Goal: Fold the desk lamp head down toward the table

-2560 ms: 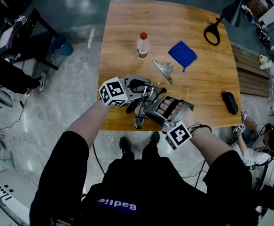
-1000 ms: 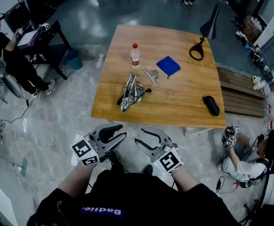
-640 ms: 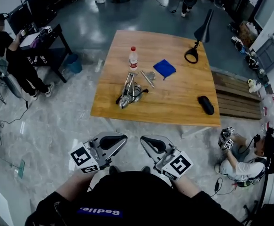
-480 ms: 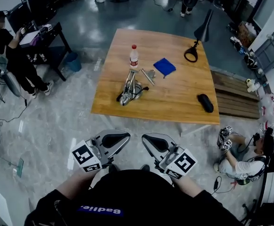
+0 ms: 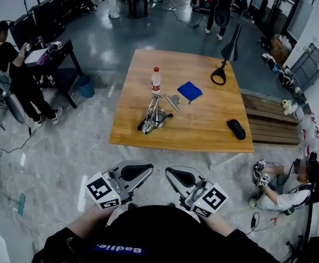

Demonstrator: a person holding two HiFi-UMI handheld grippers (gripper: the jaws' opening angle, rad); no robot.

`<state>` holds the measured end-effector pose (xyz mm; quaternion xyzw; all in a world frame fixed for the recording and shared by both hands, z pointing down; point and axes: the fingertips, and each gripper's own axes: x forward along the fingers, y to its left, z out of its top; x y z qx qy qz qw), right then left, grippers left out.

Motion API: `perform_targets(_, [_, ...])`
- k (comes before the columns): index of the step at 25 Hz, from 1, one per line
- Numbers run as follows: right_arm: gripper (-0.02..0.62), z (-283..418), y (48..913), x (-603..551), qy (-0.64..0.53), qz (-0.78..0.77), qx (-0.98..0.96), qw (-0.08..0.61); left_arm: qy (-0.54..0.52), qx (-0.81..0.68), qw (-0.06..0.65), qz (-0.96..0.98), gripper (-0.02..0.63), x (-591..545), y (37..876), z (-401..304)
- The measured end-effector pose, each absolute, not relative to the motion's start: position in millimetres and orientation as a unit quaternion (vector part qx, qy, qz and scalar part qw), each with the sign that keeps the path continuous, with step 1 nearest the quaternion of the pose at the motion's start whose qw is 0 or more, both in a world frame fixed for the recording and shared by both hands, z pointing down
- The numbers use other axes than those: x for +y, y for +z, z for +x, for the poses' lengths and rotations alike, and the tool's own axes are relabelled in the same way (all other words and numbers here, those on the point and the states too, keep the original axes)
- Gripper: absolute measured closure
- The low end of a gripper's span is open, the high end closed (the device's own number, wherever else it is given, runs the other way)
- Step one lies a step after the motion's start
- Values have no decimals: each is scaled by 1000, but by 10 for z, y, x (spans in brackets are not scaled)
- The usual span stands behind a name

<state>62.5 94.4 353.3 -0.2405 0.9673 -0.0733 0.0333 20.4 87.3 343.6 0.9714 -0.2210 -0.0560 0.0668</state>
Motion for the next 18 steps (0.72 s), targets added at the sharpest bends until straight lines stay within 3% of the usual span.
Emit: perform_targets(18, [591, 523, 3517, 1121, -73, -243, 967, 33, -54, -225, 72, 970, 597, 1090, 3448, 103])
